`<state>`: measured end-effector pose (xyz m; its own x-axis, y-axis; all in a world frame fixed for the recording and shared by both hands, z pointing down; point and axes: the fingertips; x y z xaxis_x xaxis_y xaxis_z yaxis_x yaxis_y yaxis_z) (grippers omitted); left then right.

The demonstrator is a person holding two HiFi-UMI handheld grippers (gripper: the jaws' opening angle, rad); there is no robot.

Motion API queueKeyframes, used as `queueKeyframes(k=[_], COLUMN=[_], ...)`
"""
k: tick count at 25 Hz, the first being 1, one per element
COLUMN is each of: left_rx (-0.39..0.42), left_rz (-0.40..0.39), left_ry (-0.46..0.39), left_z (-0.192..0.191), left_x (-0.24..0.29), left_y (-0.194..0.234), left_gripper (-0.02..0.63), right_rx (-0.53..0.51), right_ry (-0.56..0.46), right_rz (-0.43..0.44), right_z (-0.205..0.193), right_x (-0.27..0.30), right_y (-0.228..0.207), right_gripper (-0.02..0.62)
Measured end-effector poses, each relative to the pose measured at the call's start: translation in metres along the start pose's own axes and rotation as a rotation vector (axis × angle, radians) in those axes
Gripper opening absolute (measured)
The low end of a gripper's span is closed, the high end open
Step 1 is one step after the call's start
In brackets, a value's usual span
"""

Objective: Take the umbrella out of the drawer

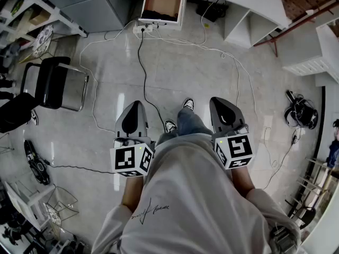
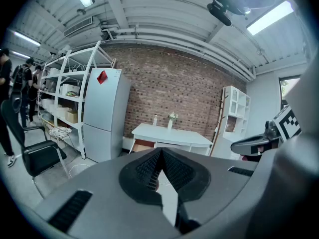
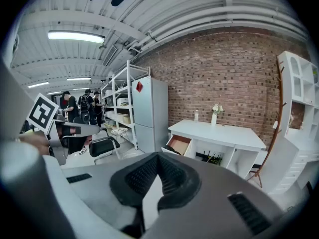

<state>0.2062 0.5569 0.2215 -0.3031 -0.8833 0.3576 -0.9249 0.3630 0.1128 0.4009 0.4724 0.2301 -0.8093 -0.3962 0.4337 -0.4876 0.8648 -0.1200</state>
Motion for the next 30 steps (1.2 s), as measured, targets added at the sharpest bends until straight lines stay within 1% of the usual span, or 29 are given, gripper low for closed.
queueKeyframes(k=[5, 10, 16, 22, 26, 30], left_rx=[-0.022, -0.029, -0.033, -0.032, -0.021, -0.003], left_rz=[0.007, 0.015, 0.041, 0.064, 0.073, 0.065], left_ry=[-0.008, -0.006, 0.015, 0.021, 0.042, 0.056], left_z=[0.003, 0.003, -0.001, 0.01, 0.022, 0.043], left_x=[-0.004, -0.005, 0.008, 0.05, 0.097, 0.146], left_y=[0.009, 0.015, 0.018, 0.019, 0.019, 0.011], left_gripper=[0.017, 0.017, 0.017, 0.017, 0.017, 0.017], right_rx=[-0.007, 0.001, -0.009, -0.027, -0.017, 0.009], right_ry=[-0.008, -0.032, -0.009, 0.002, 0.004, 0.012], right_rz=[0.009, -0.015, 0.029, 0.049, 0.061, 0.095], right_z=[0.006, 0.01, 0.009, 0.022, 0.04, 0.059], right_x=[0.004, 0.007, 0.027, 0.067, 0.101, 0.135], right_y=[0.011, 0.011, 0.011, -0.016, -0.047, -0.081], right_gripper=[0.015, 0.015, 0.014, 0.006, 0.006, 0.008])
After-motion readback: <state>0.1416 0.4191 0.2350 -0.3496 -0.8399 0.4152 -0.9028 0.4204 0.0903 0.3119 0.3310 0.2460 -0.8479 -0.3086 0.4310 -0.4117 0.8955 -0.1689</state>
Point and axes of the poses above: the fingertips, and each gripper's own axes: x forward along the fingers, y to its left, z out of its top, and after that the axes turned 12 degrees about z, right-handed
